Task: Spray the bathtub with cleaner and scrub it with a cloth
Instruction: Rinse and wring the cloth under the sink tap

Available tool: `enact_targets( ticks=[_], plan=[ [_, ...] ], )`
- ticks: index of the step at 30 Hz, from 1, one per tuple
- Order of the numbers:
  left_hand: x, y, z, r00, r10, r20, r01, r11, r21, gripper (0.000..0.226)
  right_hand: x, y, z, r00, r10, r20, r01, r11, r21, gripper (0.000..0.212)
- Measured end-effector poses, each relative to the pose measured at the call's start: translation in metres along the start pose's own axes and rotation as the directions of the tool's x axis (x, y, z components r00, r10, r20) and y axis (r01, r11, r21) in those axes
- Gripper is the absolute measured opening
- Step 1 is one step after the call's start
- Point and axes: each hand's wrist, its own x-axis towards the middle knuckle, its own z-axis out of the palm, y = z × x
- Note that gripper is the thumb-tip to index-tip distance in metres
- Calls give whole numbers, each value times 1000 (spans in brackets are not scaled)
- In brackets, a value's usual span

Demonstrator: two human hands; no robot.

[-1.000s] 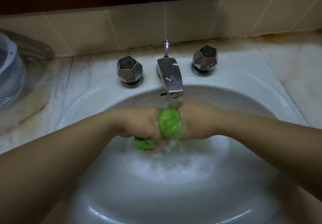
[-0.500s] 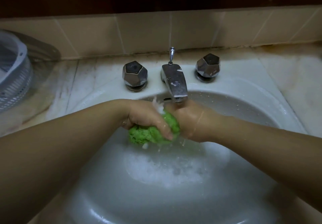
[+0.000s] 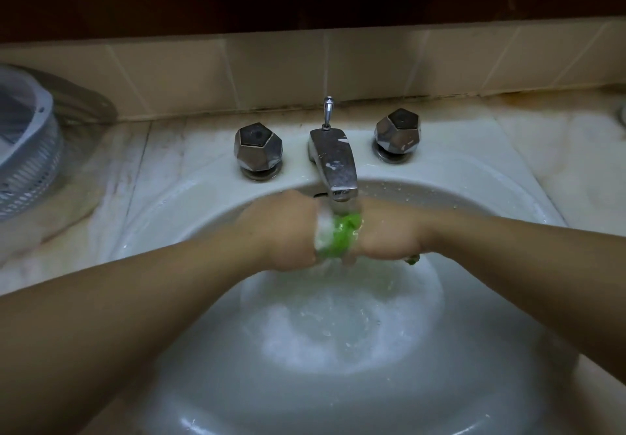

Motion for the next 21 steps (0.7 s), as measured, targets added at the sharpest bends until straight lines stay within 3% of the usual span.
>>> enact_targets(
  ticks=[1, 4, 7, 8, 10, 13, 17, 19, 21],
  plan=[
    [0, -2, -1, 998, -64, -26, 63, 998, -24, 42, 2, 1, 0, 1000, 29, 3, -30, 997, 78, 41],
    [-1, -1, -2, 986, -156, -61, 158, 987, 35, 33, 1, 1, 0, 984, 129, 124, -148, 976, 159, 43],
    [-7, -6, 9, 983, -135, -124, 142, 988, 54, 39, -1, -3, 6, 993, 63, 104, -86, 969, 230, 46],
    [-8, -9, 13, 983, -110, -144, 113, 993, 12, 41, -3, -6, 7, 997, 7, 75, -25, 970, 241, 42],
    [-15, -16, 14, 993, -96, -69, 76, 967, -243, 44, -3, -5, 11, 997, -67, 25, 61, 979, 192, 20],
    [-26, -16, 4, 988, -77, 131, 136, 832, -537, 46, -4, 7, 2, 999, -26, -44, 24, 999, -49, 29],
    [-21, -21, -1, 976, -171, 132, 215, 727, -653, 67, -9, 6, -2, 984, -132, -117, 86, 939, -334, 26],
    [-19, -15, -4, 963, -145, 229, 269, 624, -734, 46, -6, 4, 5, 983, -153, -105, 111, 938, -329, 32],
    [-18, -10, -3, 914, -91, 396, 394, 441, -807, 28, 0, 7, 12, 983, -143, -111, 114, 965, -235, 32]
  ],
)
